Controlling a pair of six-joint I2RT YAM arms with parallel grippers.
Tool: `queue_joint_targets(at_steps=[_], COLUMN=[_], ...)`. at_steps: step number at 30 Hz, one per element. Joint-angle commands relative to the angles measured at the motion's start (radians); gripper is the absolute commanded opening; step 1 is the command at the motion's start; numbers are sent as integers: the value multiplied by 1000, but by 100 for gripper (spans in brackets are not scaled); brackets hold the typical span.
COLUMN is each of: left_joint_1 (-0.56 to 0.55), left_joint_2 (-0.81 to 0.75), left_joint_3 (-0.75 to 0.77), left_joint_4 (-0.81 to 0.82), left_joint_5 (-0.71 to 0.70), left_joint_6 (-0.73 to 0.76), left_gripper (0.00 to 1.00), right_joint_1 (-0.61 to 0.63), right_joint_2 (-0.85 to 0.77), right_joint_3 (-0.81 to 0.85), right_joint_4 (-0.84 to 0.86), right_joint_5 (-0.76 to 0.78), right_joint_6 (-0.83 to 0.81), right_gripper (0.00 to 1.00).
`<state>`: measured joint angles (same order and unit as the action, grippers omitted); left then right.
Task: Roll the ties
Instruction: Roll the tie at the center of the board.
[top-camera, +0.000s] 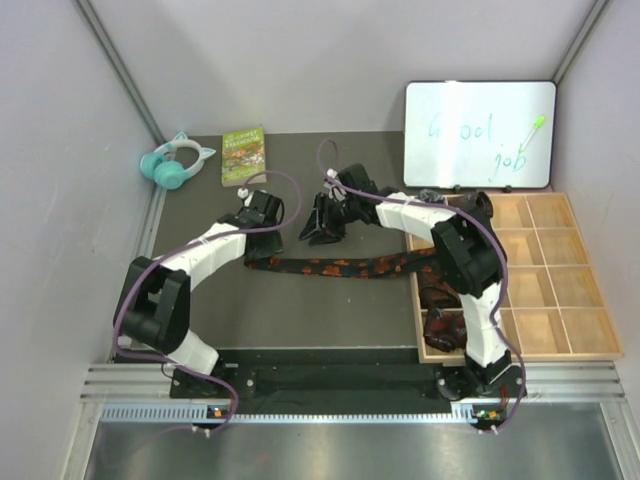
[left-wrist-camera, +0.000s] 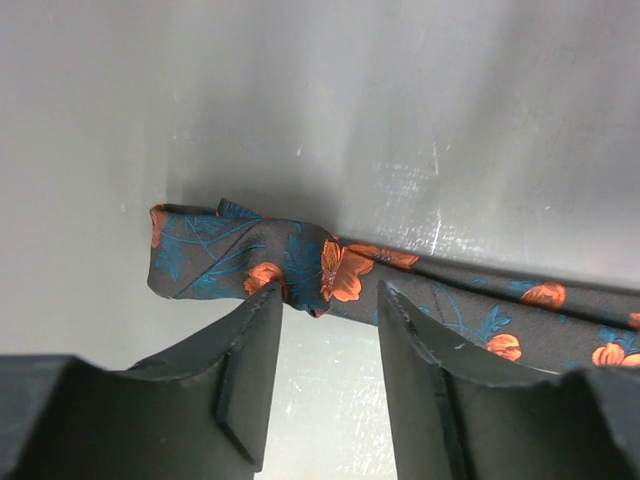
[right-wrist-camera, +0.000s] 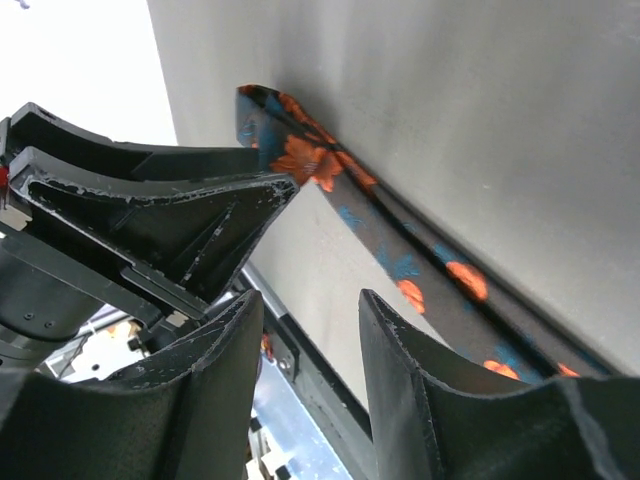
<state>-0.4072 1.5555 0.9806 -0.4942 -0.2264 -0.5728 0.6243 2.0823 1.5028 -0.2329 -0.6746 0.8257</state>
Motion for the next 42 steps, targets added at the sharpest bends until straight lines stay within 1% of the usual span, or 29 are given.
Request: queue_joint_targets(at_steps=[1, 11, 13, 14, 18, 21, 25, 26, 28, 32, 34, 42], left_joint_1=[8, 86, 110, 145, 226, 252, 278, 278, 278, 277, 278, 280], left_joint_2=[-32, -106, -139, -153, -218, -221, -103, -86, -80, -106, -107, -84], left_joint_3=[50, 15, 4, 3, -29, -77, -120, -126, -143, -161, -158, -165], left_joint_4=[-12, -50, -60, -63, -49, 11, 57, 71, 100, 131, 128, 177], left_joint_5=[-34, -36, -13, -2, 58, 100, 174, 185, 216, 226, 263, 274], left_joint_6=[16, 39, 42, 44, 73, 88, 70, 65, 50, 42, 39, 8], left_gripper=[47, 45, 45, 45, 47, 47, 39, 36, 33, 26, 24, 25], right_joint_1=[40, 95, 106, 109, 133, 147, 155, 156, 157, 157, 157, 176], right_joint_2=[-47, 15, 34, 41, 79, 108, 131, 133, 134, 133, 136, 154], right_joint_3=[74, 174, 191, 206, 249, 283, 301, 304, 309, 313, 313, 313], right_joint_4=[17, 3, 1, 1, 10, 27, 69, 72, 75, 78, 87, 121], right_joint_5=[1, 10, 15, 15, 15, 10, 4, 4, 6, 7, 10, 9], right_joint_6=[13, 38, 46, 47, 65, 85, 122, 124, 125, 125, 130, 161], right_gripper=[44, 43, 42, 41, 38, 38, 36, 36, 36, 36, 35, 30])
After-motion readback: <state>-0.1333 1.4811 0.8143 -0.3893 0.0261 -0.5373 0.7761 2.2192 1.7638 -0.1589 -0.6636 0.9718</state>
